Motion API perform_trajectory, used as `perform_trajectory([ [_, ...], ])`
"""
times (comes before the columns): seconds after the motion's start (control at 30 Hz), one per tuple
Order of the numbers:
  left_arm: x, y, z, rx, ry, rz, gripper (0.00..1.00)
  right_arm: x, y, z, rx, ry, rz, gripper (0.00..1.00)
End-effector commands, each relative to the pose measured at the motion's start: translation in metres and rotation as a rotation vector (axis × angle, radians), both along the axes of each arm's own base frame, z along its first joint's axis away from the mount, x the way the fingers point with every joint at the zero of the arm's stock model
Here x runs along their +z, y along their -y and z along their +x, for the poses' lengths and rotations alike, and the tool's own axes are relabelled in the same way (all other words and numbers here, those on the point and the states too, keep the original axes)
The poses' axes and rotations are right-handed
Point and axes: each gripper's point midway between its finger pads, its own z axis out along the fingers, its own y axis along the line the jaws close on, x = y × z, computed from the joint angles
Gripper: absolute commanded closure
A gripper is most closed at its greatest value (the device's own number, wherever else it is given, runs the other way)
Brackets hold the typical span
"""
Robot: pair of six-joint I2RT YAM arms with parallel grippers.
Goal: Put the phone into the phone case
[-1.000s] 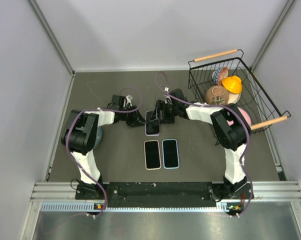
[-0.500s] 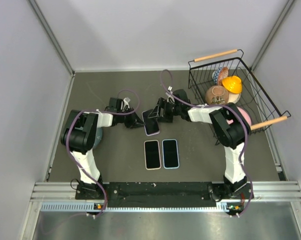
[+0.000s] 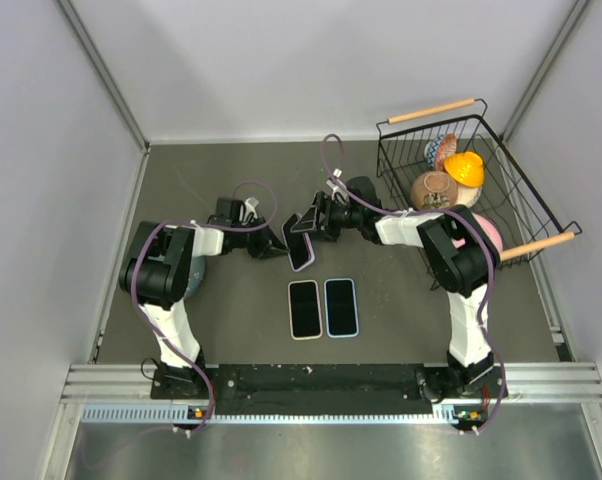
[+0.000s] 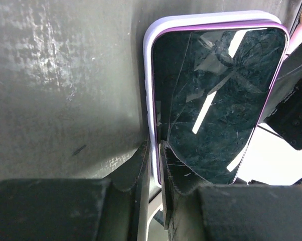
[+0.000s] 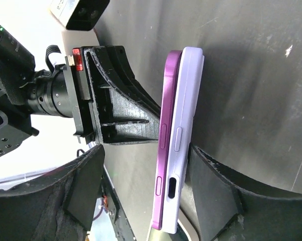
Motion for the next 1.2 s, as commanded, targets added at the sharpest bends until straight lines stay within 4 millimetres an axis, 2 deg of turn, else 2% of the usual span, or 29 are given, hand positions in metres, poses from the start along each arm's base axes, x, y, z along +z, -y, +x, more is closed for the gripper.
perform_trajectory([
  [0.0, -0.001, 0.01, -0.019, -0.058, -0.022, -0.002, 0.83, 0.011, -0.009, -0.01, 0.063, 0.052, 0.02, 0.38],
  [0.17, -0.004, 0.005, -0.022, -0.05, -0.027, 0.029, 0.82, 0.006, -0.007, -0.011, 0.064, 0.049, 0.011, 0.52],
  [0.3, -0.003, 0.005, -0.021, -0.051, -0.025, 0.033, 0.82, 0.005, -0.007, -0.01, 0.067, 0.052, -0.005, 0.73],
  [0.4, -0.002, 0.005, -0.02, -0.049, -0.022, 0.035, 0.82, 0.0, -0.004, -0.01, 0.063, 0.045, -0.045, 0.8],
  [0.47, -0.001, 0.005, -0.019, -0.049, -0.017, 0.036, 0.81, -0.004, -0.002, -0.01, 0.064, 0.058, -0.075, 0.8],
  [0.63, 0.001, 0.006, -0.016, -0.049, -0.014, 0.036, 0.8, -0.002, 0.001, -0.012, 0.067, 0.061, -0.09, 0.55],
  [0.7, 0.002, 0.005, -0.015, -0.047, -0.012, 0.038, 0.8, -0.001, 0.001, -0.011, 0.067, 0.065, -0.092, 0.52],
  [0.77, 0.002, 0.006, -0.014, -0.047, -0.011, 0.037, 0.8, -0.002, 0.002, -0.011, 0.068, 0.066, -0.099, 0.53],
  [0.83, 0.002, 0.006, -0.013, -0.046, -0.013, 0.037, 0.8, -0.005, 0.003, -0.011, 0.069, 0.058, -0.117, 0.64],
  [0.87, 0.003, 0.006, -0.012, -0.045, -0.012, 0.038, 0.79, -0.006, 0.004, -0.009, 0.066, 0.065, -0.131, 0.74],
  [0.93, 0.005, 0.005, -0.012, -0.042, -0.01, 0.041, 0.79, -0.006, 0.005, -0.008, 0.063, 0.079, -0.141, 0.86],
  [0.97, 0.004, 0.004, -0.012, -0.036, -0.008, 0.053, 0.78, -0.004, 0.005, -0.007, 0.063, 0.085, -0.142, 0.95],
  [1.0, 0.008, 0.003, -0.009, -0.031, 0.007, 0.062, 0.77, -0.003, 0.005, -0.006, 0.062, 0.09, -0.143, 0.99],
  [1.07, 0.007, -0.005, -0.009, -0.011, -0.004, 0.112, 0.68, 0.003, 0.005, -0.004, 0.06, 0.108, -0.143, 1.0],
  [1.1, 0.017, -0.008, -0.004, -0.001, 0.024, 0.118, 0.64, 0.006, 0.005, -0.003, 0.058, 0.111, -0.144, 1.0],
  [1.17, 0.024, -0.015, -0.003, 0.02, 0.032, 0.125, 0.56, 0.016, 0.005, 0.001, 0.054, 0.131, -0.141, 1.0],
])
